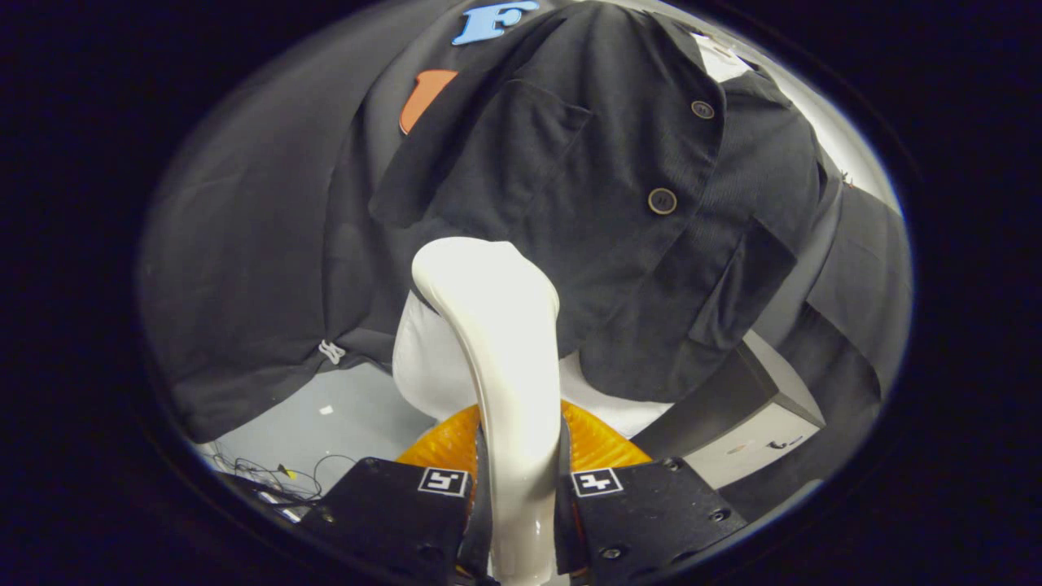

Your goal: Iron the clothes twice with a garment steamer, once on the left side and once on the right side.

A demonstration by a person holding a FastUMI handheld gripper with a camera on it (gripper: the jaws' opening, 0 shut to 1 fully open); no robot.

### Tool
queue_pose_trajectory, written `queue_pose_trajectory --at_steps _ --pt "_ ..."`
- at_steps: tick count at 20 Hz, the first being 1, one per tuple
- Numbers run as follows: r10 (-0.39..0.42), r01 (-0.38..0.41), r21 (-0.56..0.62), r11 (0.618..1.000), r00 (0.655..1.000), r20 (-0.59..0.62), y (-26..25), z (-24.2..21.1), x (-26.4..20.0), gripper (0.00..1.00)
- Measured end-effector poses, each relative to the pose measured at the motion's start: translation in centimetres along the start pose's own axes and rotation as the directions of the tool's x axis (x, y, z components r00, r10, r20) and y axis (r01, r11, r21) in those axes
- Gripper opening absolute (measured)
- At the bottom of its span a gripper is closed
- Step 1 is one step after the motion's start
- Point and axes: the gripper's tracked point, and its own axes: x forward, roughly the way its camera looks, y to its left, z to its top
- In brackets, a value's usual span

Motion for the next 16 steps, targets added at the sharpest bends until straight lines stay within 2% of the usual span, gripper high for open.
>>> queue_pose_trajectory --at_steps 7,16 --pt "0.103 -0.096 0.09 0.991 0.991 -0.083 0.5 -3.5 0.1 0.33" --pt "0.144 -0.126 0.161 0.979 0.984 -0.103 -4.3 -7.7 -2.2 0.33"
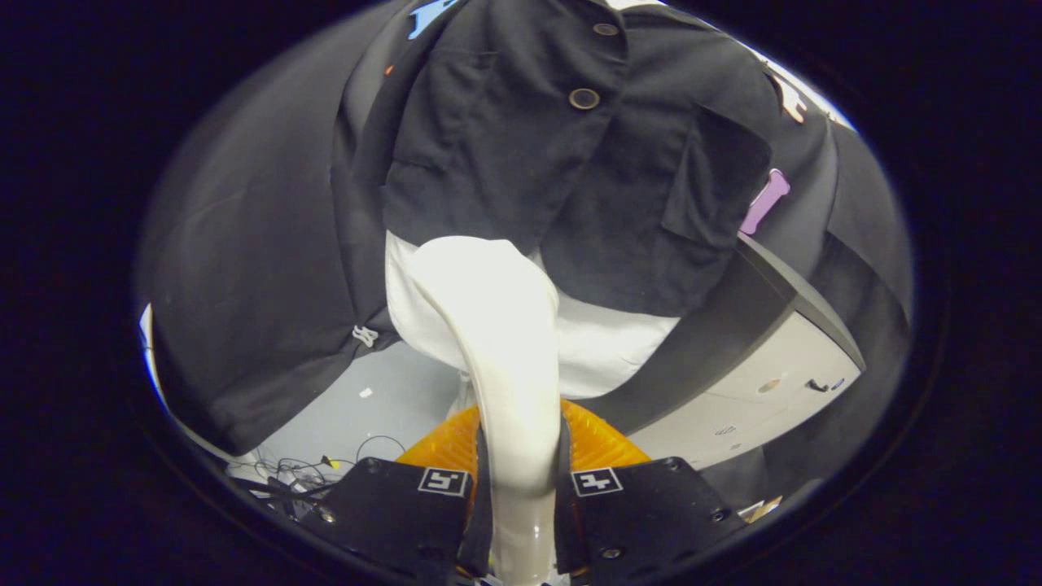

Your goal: Iron the clothes twice with a garment steamer, once on the left side and once on the right side.

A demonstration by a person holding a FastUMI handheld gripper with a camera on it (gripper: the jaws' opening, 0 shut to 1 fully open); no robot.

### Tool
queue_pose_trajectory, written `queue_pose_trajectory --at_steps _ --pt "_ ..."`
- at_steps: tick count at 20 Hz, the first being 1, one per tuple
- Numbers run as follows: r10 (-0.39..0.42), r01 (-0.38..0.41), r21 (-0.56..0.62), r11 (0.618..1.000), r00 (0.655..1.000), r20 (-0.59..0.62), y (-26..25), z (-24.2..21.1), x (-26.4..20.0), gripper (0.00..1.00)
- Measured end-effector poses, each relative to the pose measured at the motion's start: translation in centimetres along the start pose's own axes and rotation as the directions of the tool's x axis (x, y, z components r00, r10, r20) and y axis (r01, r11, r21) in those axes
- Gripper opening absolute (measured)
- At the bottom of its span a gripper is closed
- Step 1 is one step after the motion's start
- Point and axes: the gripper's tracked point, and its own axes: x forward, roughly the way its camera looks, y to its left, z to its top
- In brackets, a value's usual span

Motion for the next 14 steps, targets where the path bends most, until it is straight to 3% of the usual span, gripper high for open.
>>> queue_pose_trajectory --at_steps 7,14 --pt "-0.013 0.01 0.071 0.997 0.999 0.043 -7.4 -1.2 -5.8 0.33" --pt "-0.048 0.04 0.165 0.985 0.998 0.046 -17.1 -5.6 -12.4 0.33"
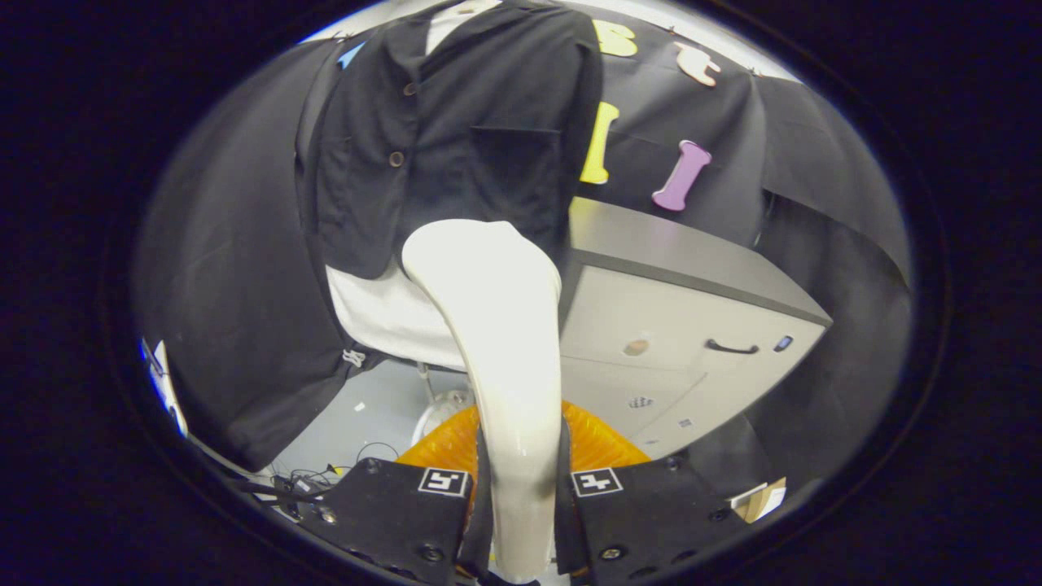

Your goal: Iron the clothes twice with a garment steamer, once on the left side and once on the right side.

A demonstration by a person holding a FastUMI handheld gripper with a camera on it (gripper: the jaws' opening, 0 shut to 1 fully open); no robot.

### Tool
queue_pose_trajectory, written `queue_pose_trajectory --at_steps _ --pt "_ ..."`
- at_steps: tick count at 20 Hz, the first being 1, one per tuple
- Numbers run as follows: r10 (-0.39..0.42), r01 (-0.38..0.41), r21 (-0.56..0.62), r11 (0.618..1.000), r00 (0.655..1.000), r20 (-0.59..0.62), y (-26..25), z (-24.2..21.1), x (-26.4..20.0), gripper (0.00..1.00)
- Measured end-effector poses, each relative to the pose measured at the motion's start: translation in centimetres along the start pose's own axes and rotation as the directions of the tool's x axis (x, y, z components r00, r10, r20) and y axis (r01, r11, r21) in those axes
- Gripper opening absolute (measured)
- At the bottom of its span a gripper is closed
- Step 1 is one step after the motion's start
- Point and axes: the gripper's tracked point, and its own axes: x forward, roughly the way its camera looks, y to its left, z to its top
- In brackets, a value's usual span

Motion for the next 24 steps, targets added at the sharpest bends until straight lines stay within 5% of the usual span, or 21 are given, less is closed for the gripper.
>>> queue_pose_trajectory --at_steps 11,24 --pt "-0.111 0.114 0.046 0.992 0.993 -0.049 -11.7 -4.7 -4.6 0.33" --pt "-0.143 0.142 0.12 0.982 0.99 0.0 -16.8 -4.4 -7.6 0.33"
